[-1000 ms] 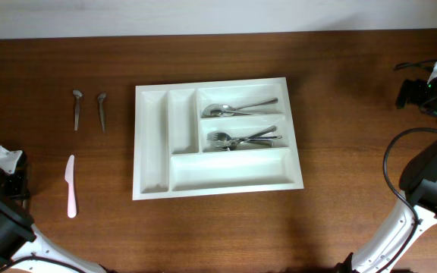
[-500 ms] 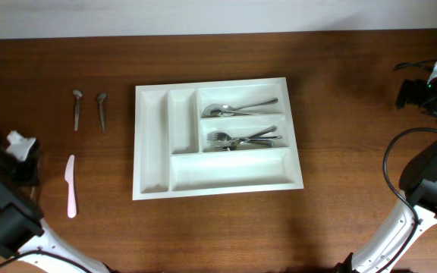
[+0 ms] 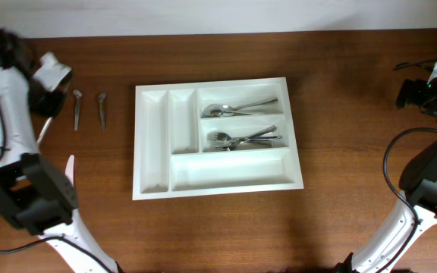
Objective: Pack container
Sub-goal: 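Lift the tongs with the left gripper toward the tray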
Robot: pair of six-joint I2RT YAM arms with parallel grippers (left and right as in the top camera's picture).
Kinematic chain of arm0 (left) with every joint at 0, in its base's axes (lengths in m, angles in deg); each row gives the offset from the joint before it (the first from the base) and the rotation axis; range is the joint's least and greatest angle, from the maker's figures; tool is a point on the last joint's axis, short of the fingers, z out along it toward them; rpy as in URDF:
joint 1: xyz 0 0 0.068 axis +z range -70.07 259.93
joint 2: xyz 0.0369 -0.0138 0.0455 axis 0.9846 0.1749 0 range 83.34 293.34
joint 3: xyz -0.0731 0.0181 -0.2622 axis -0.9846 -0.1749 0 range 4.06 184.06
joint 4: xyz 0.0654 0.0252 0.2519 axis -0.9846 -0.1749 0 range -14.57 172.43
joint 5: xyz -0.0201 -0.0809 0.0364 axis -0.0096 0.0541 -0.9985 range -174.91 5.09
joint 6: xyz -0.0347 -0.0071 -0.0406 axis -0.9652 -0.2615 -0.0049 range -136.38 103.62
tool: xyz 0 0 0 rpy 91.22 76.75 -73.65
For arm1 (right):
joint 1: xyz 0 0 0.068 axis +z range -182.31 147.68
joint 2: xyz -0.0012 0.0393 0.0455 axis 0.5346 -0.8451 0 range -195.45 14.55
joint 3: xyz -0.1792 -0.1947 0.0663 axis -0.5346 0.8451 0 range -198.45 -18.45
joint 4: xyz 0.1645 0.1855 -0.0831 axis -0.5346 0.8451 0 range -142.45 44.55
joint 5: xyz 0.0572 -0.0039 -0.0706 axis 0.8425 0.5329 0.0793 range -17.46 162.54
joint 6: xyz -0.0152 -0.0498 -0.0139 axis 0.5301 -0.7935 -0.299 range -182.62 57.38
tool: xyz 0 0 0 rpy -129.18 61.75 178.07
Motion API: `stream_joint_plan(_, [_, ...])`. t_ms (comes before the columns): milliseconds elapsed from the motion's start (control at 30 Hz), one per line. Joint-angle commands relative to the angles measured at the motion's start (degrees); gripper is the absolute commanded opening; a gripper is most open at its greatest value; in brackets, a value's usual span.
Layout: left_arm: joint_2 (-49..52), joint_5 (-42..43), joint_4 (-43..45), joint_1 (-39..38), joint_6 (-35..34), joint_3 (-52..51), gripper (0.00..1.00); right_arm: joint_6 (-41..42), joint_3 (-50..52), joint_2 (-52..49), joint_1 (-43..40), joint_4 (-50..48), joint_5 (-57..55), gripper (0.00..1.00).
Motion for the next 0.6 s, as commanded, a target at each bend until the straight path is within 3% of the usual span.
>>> stream_joint_plan(0, [0.4,1.7,-3.1,-6.6,1.9,5.4,0.02,0.5,0.2,0.7,0.2,-0.2,0.1,0.99])
stream_joint_plan(567, [0.2,9.8,-13.6,-36.7,6.7,8.9,0.03,0.5,0.2,0.7,0.2,-0.2,0.1,0.99])
